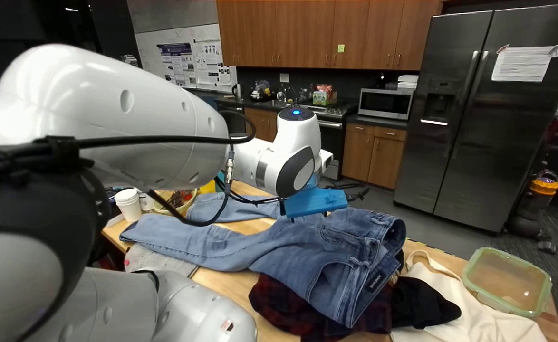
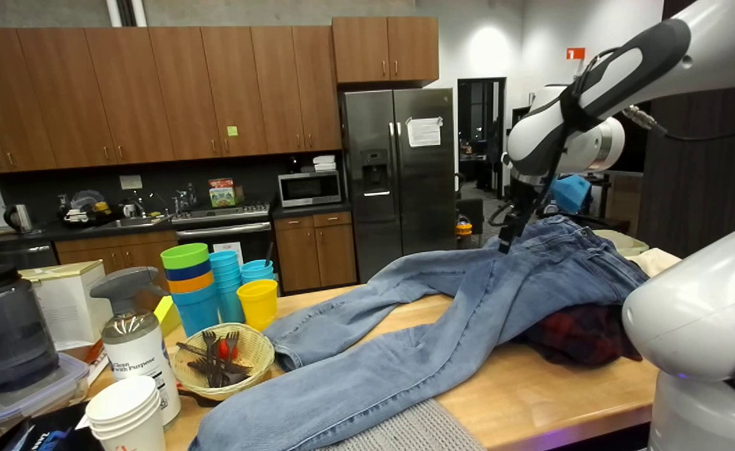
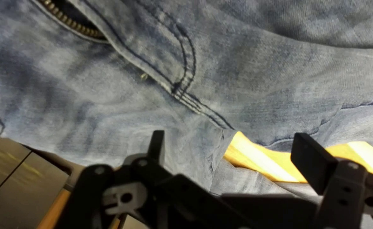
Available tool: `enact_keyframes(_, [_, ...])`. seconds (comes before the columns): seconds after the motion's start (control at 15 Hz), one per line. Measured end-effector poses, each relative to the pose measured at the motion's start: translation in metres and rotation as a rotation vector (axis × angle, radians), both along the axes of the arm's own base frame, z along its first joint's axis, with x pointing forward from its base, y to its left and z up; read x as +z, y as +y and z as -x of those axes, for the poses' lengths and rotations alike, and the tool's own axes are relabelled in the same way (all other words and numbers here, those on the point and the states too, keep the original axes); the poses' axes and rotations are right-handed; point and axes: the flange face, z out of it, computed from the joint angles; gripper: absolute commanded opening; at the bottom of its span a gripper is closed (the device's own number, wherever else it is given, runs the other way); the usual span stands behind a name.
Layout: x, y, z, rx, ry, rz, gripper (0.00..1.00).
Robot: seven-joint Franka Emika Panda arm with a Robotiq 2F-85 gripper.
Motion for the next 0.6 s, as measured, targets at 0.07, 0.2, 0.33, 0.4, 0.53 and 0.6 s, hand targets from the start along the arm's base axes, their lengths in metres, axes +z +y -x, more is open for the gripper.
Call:
enact_keyframes(0.07, [-0.003,-0.003,0.000,0.006,0.010,0.000,1.00])
enact_keyframes(0.2, [-0.012,-0.003,-0.001,0.042,0.034,0.011,1.00])
enact_keyframes(0.33, [-0.024,0.003,-0.002,0.090,0.064,0.025,1.00])
enact_keyframes(0.4, [-0.029,0.006,-0.004,0.110,0.079,0.031,1.00])
enact_keyframes(0.53, [-0.039,0.011,-0.006,0.140,0.105,0.042,1.00])
enact_keyframes(0.6, [-0.043,0.014,-0.007,0.154,0.114,0.047,1.00])
